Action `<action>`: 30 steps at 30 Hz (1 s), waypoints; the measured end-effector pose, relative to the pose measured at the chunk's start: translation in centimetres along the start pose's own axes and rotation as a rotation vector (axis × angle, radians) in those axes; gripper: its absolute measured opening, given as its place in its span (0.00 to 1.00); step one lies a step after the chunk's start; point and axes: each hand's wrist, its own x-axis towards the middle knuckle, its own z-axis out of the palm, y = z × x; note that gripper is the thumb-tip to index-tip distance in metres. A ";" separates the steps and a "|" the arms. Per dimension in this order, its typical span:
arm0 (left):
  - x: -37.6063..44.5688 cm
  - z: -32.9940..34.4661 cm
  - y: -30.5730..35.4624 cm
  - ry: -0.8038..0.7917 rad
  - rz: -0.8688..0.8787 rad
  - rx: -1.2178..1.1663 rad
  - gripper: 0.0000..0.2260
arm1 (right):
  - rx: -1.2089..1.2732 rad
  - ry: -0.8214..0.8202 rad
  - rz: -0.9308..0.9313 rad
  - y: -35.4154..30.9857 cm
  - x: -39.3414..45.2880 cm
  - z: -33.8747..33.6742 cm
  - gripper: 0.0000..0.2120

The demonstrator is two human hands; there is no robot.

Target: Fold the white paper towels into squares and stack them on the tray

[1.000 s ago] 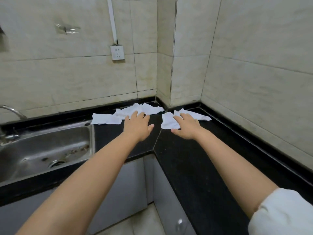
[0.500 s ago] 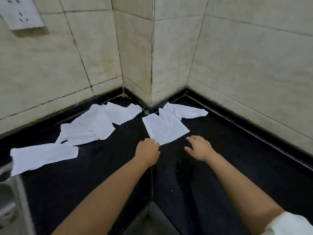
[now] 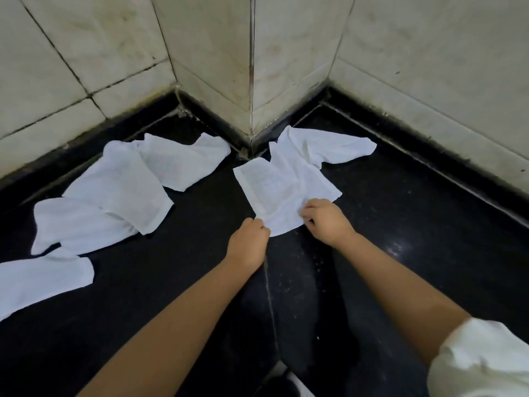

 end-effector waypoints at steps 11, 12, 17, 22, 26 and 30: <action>-0.4 -3.6 -1.3 0.216 0.062 -0.259 0.10 | -0.132 0.046 -0.128 -0.8 -0.5 -3.3 0.03; -0.6 -4.6 -1.3 0.256 0.083 -0.316 0.10 | -0.133 0.109 -0.191 -0.8 -1.1 -3.8 0.07; -0.7 -9.1 0.9 0.396 0.113 -0.453 0.19 | -0.171 0.203 -0.098 1.3 -4.5 -8.4 0.04; 1.6 -12.7 7.1 0.530 0.280 -0.329 0.13 | -0.125 0.573 0.254 6.3 -9.7 -14.7 0.08; 1.9 -14.3 12.5 0.644 0.586 -0.227 0.14 | -0.196 0.897 0.244 9.4 -17.1 -18.1 0.09; -0.1 -11.9 16.1 0.497 0.760 -0.207 0.15 | -0.262 0.864 0.195 11.0 -25.8 -16.1 0.14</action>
